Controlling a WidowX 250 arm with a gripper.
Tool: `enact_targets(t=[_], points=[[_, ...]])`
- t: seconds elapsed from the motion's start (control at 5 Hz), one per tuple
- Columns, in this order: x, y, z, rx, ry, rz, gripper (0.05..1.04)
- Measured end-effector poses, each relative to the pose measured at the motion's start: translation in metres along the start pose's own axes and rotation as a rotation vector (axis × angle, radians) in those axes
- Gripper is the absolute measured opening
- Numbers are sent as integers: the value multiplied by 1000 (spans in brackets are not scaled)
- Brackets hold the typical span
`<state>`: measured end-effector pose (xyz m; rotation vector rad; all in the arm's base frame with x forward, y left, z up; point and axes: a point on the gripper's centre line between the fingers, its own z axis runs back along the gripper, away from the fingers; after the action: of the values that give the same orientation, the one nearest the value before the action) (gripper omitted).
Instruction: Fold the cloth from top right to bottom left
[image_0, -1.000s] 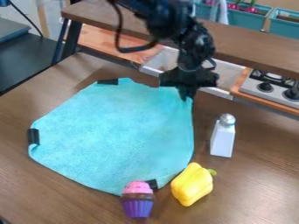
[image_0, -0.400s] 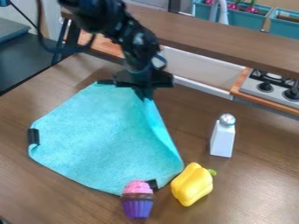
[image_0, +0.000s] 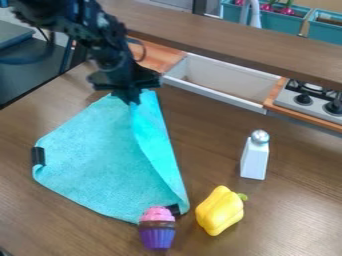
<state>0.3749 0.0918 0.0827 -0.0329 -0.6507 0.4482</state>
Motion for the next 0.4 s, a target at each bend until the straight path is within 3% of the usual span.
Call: enact_targets(t=[0.4], points=[[-7, 49, 19, -8, 11, 45, 50]])
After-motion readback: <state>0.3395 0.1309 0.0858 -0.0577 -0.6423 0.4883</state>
